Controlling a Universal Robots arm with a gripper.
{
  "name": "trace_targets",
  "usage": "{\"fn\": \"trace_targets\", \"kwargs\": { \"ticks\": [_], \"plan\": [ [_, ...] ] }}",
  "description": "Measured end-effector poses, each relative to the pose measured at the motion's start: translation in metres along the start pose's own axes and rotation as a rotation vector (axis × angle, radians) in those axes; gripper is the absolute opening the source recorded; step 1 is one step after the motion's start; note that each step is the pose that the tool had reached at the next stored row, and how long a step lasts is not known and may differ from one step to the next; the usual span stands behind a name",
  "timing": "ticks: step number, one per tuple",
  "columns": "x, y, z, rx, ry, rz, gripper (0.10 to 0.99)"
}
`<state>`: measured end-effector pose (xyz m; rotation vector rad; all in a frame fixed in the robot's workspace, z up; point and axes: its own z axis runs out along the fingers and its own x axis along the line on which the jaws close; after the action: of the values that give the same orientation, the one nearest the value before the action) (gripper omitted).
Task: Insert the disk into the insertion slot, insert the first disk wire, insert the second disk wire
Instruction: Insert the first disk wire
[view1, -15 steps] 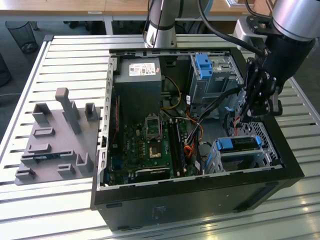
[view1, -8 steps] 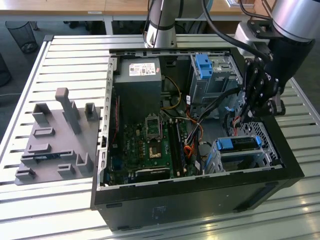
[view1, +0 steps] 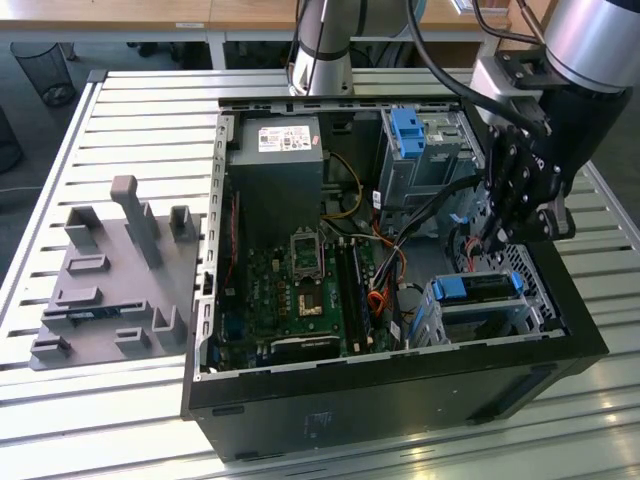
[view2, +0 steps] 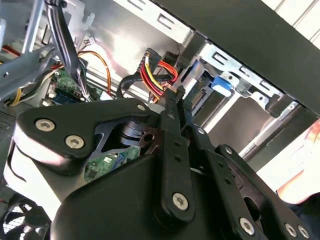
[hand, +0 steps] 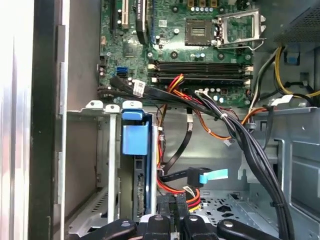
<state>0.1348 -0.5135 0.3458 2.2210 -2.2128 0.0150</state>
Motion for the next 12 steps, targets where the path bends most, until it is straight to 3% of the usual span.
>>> {"fn": "trace_targets", "kwargs": {
  "ticks": [12],
  "plan": [
    [0.0057,0.0011,0.0038,0.004,-0.0001,-0.006,0.169]
  ]
}}
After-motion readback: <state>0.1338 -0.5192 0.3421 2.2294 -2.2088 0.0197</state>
